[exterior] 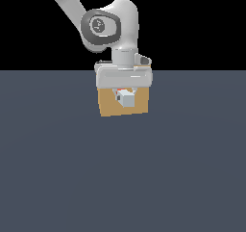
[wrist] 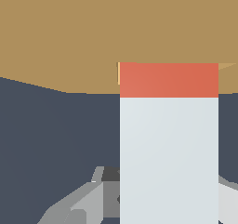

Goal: Insert the peg into the horizontal hole in a box.

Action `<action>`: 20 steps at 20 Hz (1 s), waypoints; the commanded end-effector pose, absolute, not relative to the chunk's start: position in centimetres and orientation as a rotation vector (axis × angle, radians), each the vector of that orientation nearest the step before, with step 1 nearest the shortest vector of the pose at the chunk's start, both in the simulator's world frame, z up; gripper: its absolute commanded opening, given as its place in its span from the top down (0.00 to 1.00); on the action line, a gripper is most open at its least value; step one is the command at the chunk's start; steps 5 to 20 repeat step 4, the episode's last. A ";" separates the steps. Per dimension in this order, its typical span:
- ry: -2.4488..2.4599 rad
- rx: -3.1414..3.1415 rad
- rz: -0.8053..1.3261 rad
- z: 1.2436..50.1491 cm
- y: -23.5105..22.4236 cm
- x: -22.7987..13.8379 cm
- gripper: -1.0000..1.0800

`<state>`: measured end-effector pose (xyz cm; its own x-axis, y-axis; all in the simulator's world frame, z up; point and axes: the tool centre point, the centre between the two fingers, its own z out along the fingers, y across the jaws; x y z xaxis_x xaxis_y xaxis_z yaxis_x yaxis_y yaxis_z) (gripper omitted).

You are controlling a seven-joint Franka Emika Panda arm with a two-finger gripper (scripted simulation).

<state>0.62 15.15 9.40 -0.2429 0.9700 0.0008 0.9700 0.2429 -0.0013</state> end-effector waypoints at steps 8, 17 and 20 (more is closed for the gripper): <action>-2.475 -1.937 -0.003 9.6 16.4 0.6 1.00; -2.475 -1.937 -0.003 9.6 16.4 0.6 1.00; -2.475 -1.937 -0.003 9.6 16.4 0.6 1.00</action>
